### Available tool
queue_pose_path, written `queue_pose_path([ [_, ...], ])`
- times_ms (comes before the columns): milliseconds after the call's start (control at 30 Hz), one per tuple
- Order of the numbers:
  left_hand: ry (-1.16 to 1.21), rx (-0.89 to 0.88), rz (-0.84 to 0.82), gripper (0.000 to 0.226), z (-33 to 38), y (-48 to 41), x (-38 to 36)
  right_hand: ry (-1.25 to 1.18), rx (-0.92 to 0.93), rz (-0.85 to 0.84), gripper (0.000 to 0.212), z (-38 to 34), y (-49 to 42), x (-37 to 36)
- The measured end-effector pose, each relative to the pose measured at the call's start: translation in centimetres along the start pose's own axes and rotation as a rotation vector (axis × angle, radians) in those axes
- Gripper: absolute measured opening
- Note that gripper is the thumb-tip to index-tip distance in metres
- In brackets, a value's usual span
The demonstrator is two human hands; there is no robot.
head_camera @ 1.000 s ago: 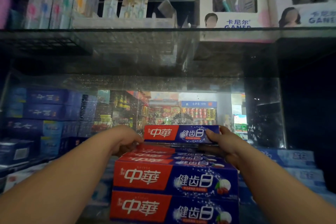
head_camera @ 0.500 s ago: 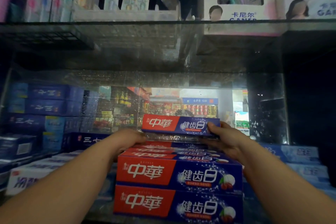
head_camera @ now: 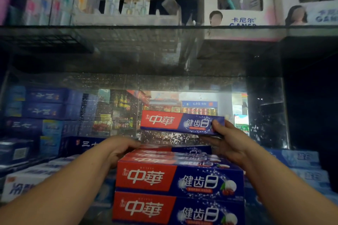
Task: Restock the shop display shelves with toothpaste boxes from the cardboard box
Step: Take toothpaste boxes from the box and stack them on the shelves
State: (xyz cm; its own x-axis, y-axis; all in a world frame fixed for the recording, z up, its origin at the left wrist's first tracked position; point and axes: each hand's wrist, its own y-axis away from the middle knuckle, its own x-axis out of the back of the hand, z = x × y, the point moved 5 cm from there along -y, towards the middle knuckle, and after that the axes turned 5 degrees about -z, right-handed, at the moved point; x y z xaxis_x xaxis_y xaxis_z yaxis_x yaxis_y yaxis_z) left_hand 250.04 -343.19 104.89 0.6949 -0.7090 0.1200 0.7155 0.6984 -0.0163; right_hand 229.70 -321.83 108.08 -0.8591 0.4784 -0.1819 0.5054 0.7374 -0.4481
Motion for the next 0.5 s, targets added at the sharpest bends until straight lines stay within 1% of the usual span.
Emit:
queue_pose_path([
  [133, 0.191, -0.13, 0.017, 0.029, 1.2, 0.4, -0.3, -0.045, 0.015, -0.026, 0.011, -0.2, 0.3, -0.1],
  [233, 0.259, -0.197, 0.06, 0.036, 2.0, 0.5, -0.3, -0.07, 0.034, -0.035, 0.013, -0.3, 0.5, -0.3],
  [300, 0.261, -0.216, 0.07, 0.038, 2.3, 0.4, -0.2, -0.078, 0.04, -0.032, 0.012, -0.6, 0.7, -0.3],
  [333, 0.274, -0.225, 0.062, 0.035, 2.4, 0.4, -0.4, -0.083, 0.043, -0.027, 0.012, -0.8, 0.7, -0.3],
  [433, 0.234, -0.178, -0.003, 0.016, 2.1, 0.8, -1.3, -0.048, 0.028, -0.019, 0.015, -0.8, 0.8, -0.2],
  [500, 0.149, -0.141, -0.018, 0.02, 1.7, 0.8, -1.7, 0.025, -0.014, -0.022, 0.023, -0.3, 1.0, -0.3],
])
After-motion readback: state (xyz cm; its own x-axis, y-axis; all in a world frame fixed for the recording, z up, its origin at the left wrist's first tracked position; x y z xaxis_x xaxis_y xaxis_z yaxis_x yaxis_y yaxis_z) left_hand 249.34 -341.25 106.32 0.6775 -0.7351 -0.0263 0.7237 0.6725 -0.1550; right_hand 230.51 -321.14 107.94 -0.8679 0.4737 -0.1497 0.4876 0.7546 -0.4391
